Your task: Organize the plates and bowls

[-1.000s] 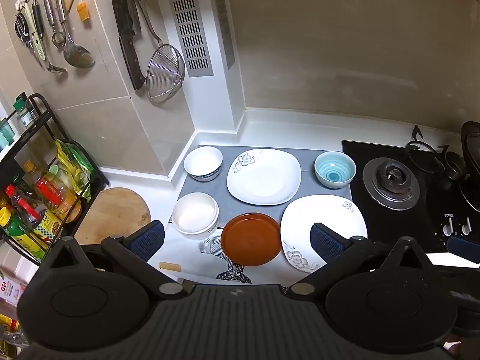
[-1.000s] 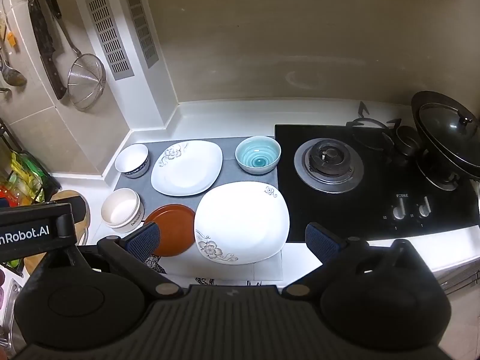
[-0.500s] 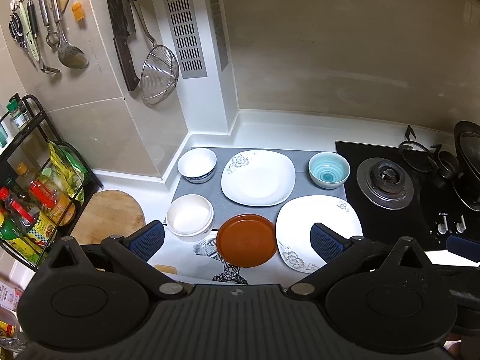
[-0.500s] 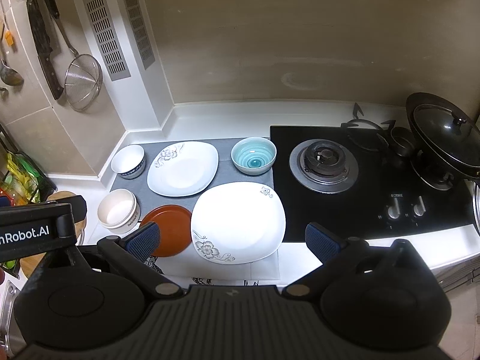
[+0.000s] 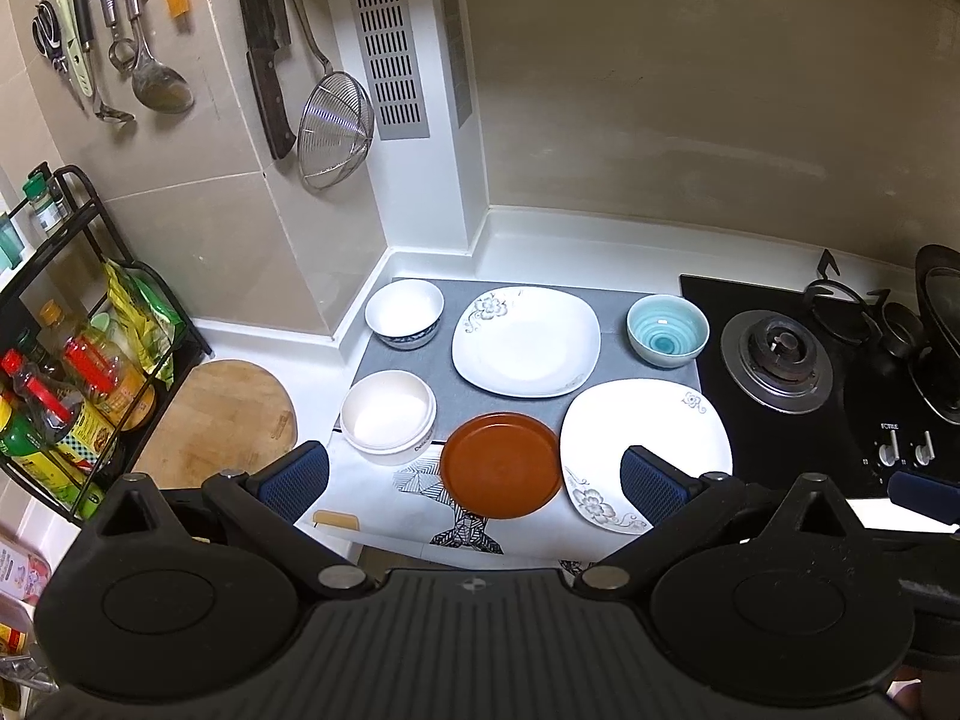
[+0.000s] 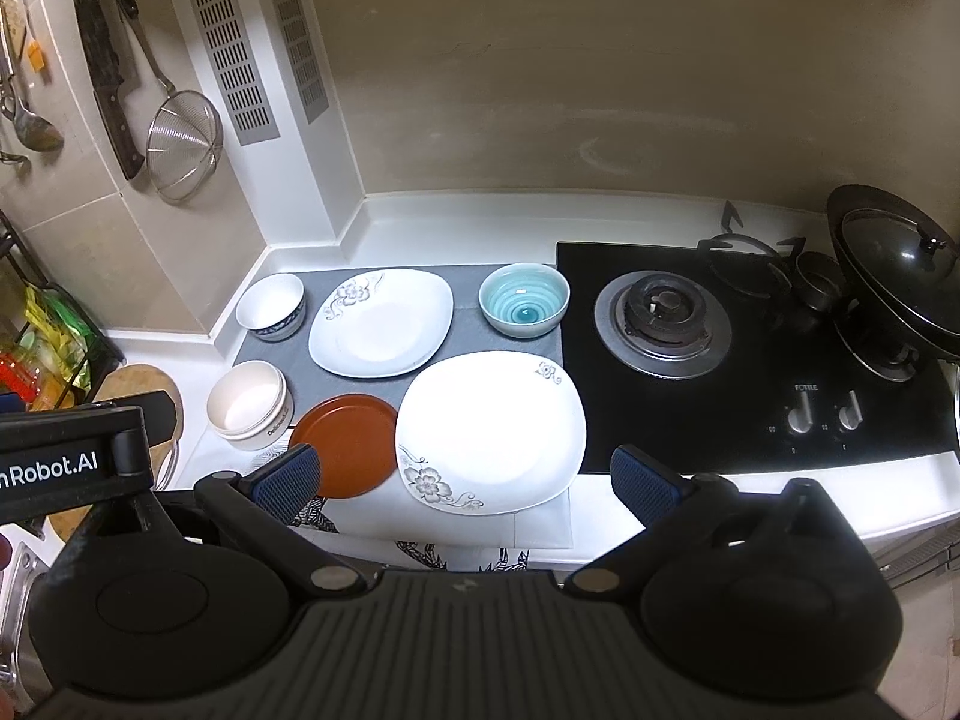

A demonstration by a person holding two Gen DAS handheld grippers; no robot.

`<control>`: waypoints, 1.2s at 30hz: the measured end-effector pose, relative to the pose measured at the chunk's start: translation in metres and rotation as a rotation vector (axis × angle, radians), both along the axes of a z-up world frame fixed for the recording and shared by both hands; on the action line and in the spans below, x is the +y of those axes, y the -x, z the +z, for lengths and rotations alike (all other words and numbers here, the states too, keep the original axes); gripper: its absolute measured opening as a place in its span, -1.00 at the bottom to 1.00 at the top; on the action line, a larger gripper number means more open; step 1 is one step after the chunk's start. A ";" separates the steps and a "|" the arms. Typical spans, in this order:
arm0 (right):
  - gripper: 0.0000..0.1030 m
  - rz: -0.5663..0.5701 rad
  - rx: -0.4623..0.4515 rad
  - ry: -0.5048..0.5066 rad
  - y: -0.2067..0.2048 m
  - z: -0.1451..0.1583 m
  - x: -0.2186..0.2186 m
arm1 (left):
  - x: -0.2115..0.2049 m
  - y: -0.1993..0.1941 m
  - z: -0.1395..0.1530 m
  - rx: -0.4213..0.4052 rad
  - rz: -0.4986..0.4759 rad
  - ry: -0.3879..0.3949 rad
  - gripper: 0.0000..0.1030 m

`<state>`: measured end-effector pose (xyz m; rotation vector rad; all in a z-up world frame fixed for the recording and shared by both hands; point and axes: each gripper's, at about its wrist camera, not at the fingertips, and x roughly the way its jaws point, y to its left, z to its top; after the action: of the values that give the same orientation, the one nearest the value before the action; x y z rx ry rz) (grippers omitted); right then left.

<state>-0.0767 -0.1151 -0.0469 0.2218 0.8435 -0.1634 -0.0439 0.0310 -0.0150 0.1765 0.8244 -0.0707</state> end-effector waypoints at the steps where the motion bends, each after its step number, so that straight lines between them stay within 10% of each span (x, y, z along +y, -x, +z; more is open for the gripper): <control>1: 1.00 0.001 0.006 0.003 -0.001 0.000 0.000 | 0.000 -0.001 0.000 0.001 0.001 -0.001 1.00; 17: 1.00 0.035 0.047 -0.023 -0.055 -0.041 0.001 | 0.013 -0.062 -0.045 0.110 -0.063 0.038 1.00; 24: 1.00 0.020 0.057 0.011 -0.089 -0.117 -0.038 | 0.037 -0.115 -0.139 0.267 -0.217 0.238 0.87; 27: 1.00 0.002 0.040 -0.088 -0.097 -0.153 -0.068 | 0.038 -0.142 -0.191 0.418 -0.227 0.332 0.72; 29: 1.00 -0.006 0.032 -0.160 -0.102 -0.174 -0.088 | 0.035 -0.163 -0.229 0.561 -0.226 0.414 0.27; 36: 1.00 -0.039 0.013 -0.490 -0.115 -0.226 -0.158 | 0.015 -0.210 -0.315 0.745 -0.078 0.550 0.22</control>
<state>0.0381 -0.2729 -0.2730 0.6973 0.8834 0.0093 0.1665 0.0462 -0.3303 -0.3635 1.5032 -0.4509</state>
